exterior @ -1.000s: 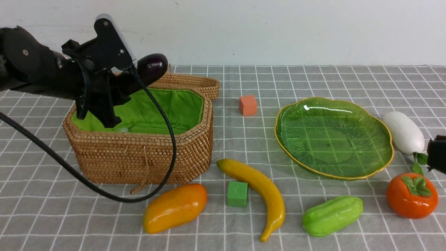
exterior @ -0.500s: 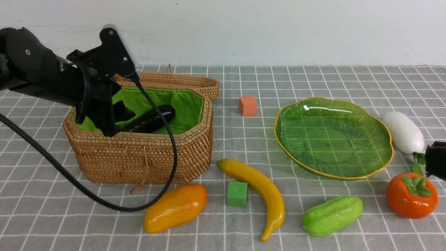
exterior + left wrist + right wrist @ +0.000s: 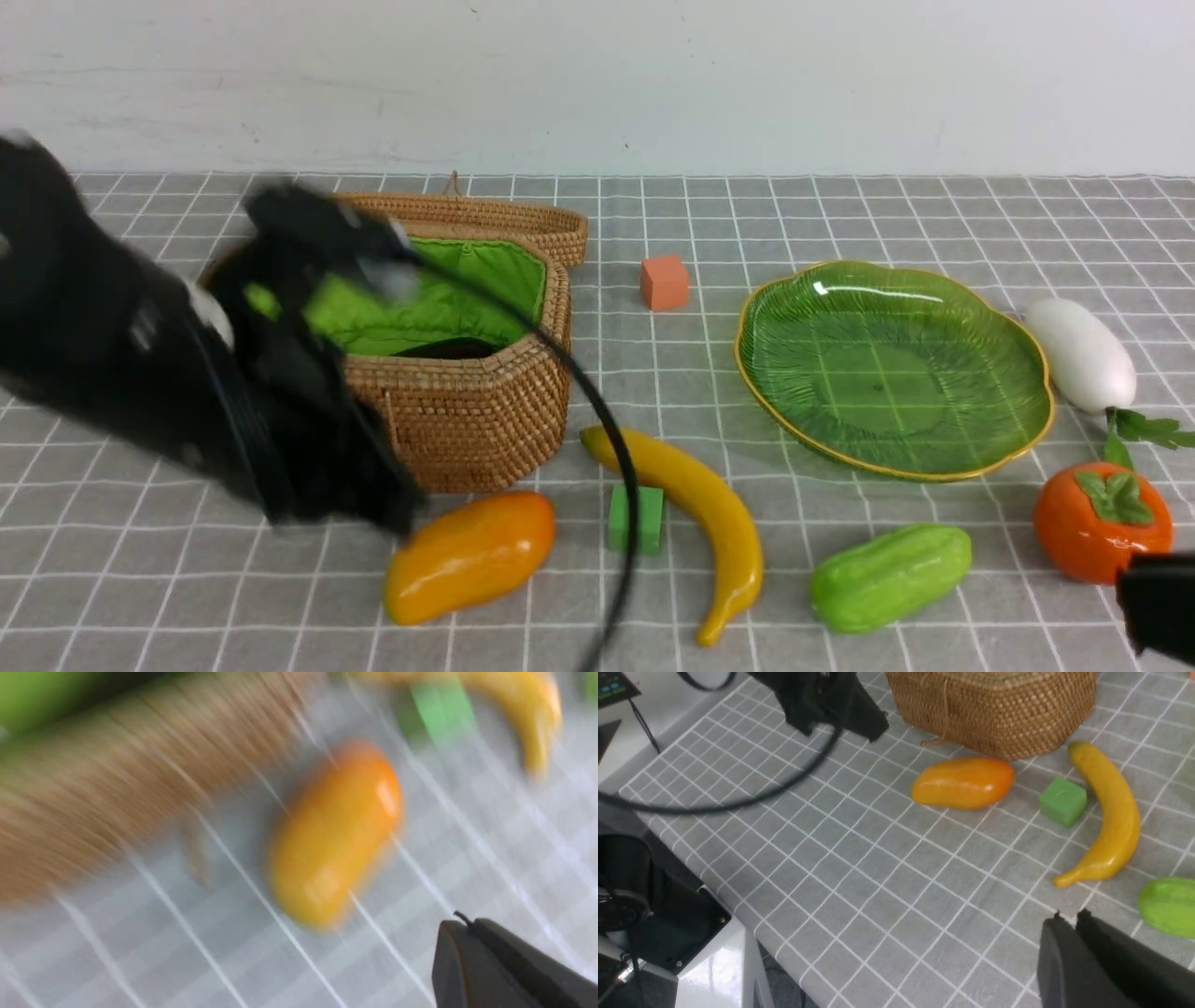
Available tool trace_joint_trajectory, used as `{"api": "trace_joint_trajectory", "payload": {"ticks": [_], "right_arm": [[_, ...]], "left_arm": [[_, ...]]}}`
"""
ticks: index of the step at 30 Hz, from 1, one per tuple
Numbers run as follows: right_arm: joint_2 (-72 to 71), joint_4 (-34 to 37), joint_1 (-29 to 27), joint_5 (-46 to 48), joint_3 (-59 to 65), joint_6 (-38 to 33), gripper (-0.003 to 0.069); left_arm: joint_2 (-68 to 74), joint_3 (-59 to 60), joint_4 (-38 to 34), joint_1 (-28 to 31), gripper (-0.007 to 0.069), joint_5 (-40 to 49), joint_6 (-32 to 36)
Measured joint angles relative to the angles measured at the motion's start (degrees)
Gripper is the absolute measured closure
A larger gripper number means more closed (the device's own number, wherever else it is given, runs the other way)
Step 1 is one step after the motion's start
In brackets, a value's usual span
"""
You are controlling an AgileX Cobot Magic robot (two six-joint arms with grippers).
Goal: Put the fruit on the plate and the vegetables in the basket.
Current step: Grab the mango with your left arm and place it on the right plate
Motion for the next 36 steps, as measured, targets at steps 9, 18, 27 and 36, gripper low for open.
{"api": "trace_joint_trajectory", "payload": {"ticks": [9, 18, 27, 36], "right_arm": [[0.0, 0.0, 0.0, 0.28, 0.0, -0.07, 0.0615], [0.0, 1.55, 0.0, 0.46, 0.0, -0.07, 0.0609], [0.0, 1.69, 0.0, 0.5, 0.0, -0.07, 0.0609], [-0.11, 0.6, 0.0, -0.33, 0.0, 3.03, 0.0608]], "left_arm": [[9.87, 1.74, 15.51, -7.75, 0.0207, -8.71, -7.54], [19.72, 1.74, 30.97, -7.75, -0.0036, -18.87, -20.52], [24.92, 1.69, 33.06, -7.75, 0.0122, -19.68, -22.66], [16.61, 0.29, 27.59, -13.11, 0.012, -13.87, -25.13]]}}
